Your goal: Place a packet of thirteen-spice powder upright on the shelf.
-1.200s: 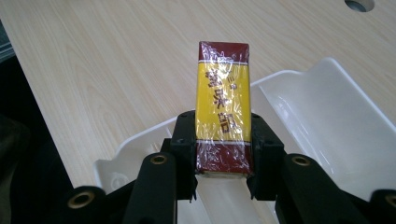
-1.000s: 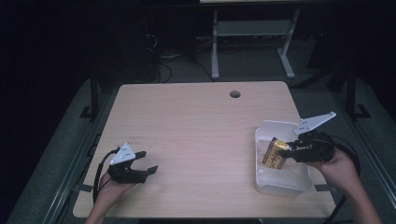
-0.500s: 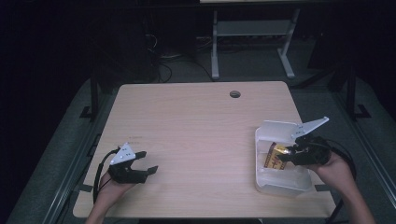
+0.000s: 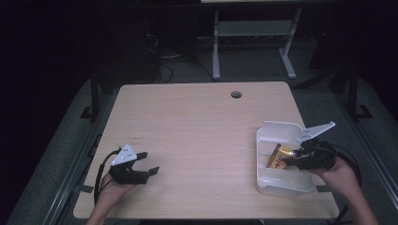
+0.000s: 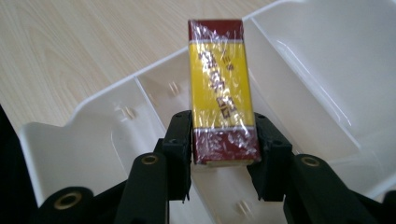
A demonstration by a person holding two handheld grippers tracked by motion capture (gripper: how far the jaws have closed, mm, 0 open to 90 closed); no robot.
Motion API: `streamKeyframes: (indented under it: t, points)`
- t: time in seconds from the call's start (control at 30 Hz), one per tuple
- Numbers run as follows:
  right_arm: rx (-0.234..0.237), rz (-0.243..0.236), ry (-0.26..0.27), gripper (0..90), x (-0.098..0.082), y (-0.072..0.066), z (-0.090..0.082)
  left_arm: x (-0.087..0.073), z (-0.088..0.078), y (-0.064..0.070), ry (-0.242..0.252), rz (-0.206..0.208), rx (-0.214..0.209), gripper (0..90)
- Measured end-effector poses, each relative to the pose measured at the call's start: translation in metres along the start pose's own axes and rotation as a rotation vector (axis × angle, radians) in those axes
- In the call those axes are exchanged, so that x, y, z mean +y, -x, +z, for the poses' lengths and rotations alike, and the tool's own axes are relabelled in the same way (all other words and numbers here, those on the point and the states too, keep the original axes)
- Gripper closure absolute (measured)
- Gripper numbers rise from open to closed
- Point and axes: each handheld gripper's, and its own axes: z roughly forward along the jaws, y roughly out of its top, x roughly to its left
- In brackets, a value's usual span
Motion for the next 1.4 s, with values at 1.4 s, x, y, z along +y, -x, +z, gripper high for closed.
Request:
streamKeyframes:
  t: [1.4]
  points:
    - [-0.050, -0.053, 0.037, 40.2, 0.026, -0.013, 0.000, 0.001, 0.001, 0.001, 0.006, -0.001, -0.007, 24.6]
